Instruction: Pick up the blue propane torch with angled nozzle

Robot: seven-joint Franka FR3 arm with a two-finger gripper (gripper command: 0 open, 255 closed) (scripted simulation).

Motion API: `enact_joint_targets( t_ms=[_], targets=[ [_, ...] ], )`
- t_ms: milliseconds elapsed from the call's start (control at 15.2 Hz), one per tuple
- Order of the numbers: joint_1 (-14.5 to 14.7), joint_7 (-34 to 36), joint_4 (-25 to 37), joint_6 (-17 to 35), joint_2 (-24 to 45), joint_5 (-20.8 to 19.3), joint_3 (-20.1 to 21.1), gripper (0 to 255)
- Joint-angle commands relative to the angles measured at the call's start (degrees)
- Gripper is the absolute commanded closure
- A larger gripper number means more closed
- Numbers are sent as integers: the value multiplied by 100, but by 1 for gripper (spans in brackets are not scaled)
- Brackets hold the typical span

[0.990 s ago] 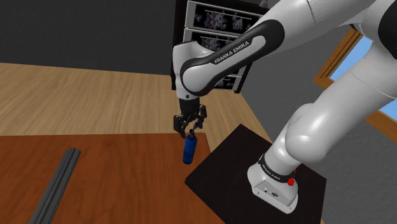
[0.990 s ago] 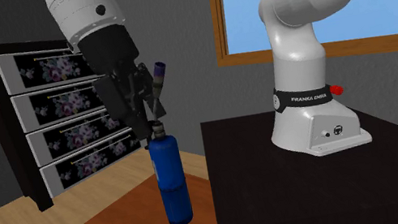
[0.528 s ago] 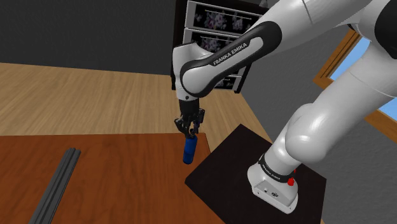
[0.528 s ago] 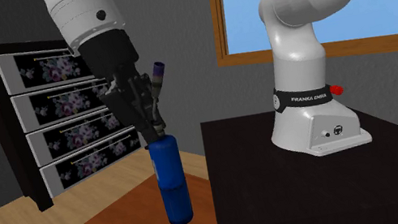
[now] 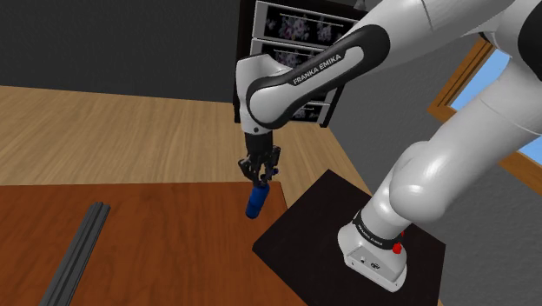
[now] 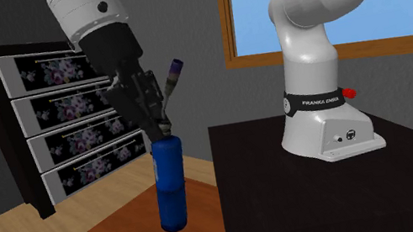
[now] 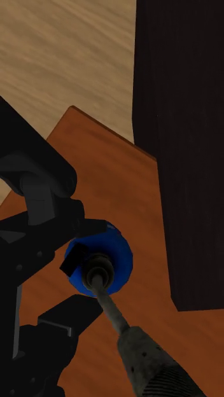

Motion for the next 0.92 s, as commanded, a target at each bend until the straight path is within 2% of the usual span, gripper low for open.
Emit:
enact_joint_targets(
  t_ms=[0,726,858],
  targets=[
    [-2,-7,55,-174,-117,9,-16,255],
    [0,5,460,-1135,-681,33,-104,255],
    [0,5,466,-1148,-687,33,-106,255]
  ],
)
